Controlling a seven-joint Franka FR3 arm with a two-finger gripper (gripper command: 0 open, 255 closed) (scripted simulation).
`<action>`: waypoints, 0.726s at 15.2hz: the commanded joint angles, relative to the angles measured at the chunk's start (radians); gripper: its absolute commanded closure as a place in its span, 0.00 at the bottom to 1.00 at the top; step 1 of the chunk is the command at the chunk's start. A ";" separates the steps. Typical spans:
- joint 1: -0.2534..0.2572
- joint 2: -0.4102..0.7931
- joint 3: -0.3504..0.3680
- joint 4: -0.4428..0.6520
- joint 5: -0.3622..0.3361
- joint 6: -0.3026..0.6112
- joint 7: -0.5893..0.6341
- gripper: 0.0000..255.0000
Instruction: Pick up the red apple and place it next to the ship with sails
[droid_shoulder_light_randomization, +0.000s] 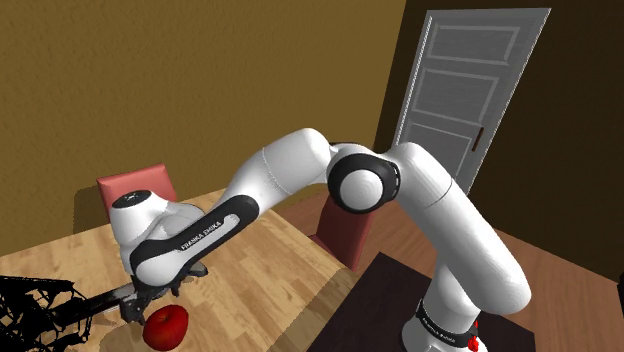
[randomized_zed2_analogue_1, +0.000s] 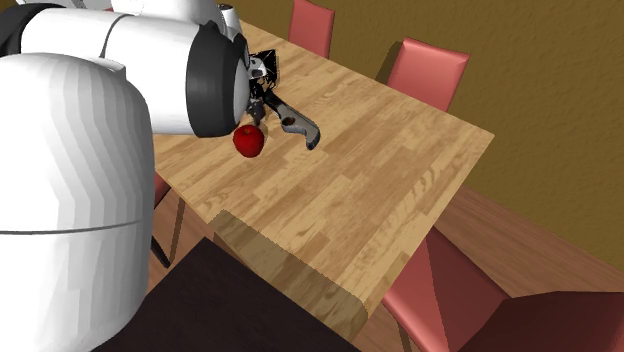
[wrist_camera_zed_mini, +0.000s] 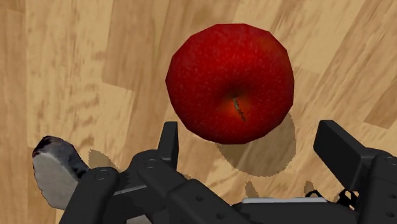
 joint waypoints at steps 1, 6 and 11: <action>-0.003 -0.034 0.006 -0.004 0.006 -0.030 -0.002 0.00; -0.007 -0.070 0.012 -0.002 0.013 -0.067 -0.005 0.00; -0.007 -0.070 0.012 -0.002 0.013 -0.067 -0.005 0.00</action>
